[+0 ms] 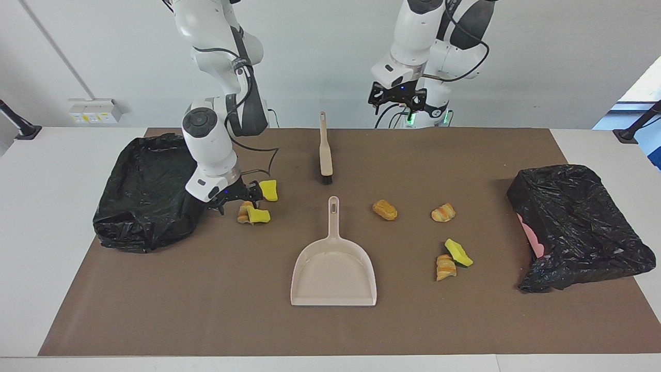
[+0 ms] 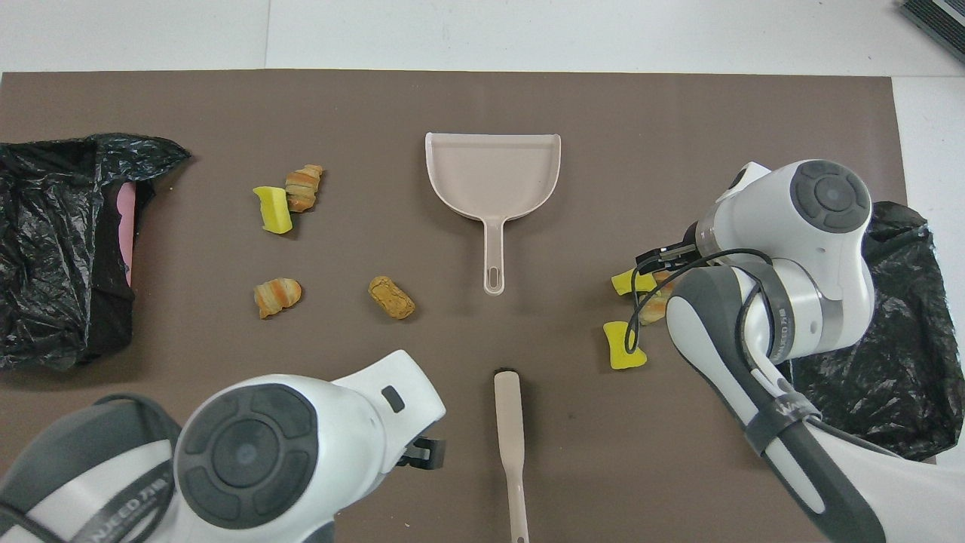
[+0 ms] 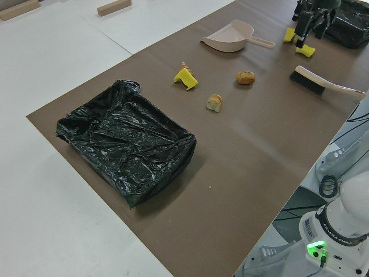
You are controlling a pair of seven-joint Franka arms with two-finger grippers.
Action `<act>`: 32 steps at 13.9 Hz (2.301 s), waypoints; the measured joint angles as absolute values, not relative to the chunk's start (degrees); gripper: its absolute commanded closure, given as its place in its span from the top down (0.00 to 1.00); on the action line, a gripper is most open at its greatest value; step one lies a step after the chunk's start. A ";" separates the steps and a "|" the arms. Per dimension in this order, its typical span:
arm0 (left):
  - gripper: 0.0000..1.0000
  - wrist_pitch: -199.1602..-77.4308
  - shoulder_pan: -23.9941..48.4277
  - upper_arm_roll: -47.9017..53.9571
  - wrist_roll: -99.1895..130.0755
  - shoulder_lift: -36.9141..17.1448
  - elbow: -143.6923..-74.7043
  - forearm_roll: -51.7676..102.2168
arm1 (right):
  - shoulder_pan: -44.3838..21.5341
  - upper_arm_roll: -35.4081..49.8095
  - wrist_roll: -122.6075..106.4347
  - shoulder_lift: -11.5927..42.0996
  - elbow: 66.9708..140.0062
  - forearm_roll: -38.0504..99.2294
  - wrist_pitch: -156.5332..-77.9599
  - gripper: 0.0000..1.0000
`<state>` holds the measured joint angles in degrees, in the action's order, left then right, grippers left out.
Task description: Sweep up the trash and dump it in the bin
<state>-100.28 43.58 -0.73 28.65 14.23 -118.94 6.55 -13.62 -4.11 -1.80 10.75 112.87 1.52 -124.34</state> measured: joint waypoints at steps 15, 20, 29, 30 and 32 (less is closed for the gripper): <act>1.00 -123.01 63.68 -0.81 53.51 0.67 -126.65 9.39 | -25.87 -3.45 25.05 25.66 85.28 7.16 -118.28 1.00; 0.96 -126.33 66.76 -0.71 53.57 -1.27 -128.43 10.31 | -29.70 -3.51 27.98 36.34 75.78 7.03 -117.96 1.00; 0.00 -126.83 67.39 -0.71 53.44 -2.30 -128.77 12.46 | -31.15 -2.97 27.68 35.36 79.50 7.56 -114.31 0.00; 0.00 -126.82 67.39 -0.77 53.47 -2.30 -128.78 12.52 | -31.09 -2.97 27.32 35.05 80.31 8.93 -114.31 0.00; 0.00 -126.82 67.38 -1.13 53.49 -2.24 -128.77 12.55 | -30.83 -3.09 27.15 34.68 80.97 11.86 -114.31 0.00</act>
<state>-126.82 67.38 -1.13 53.49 -2.24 -128.77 12.55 -30.83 -3.09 27.15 34.68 80.97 11.86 -114.31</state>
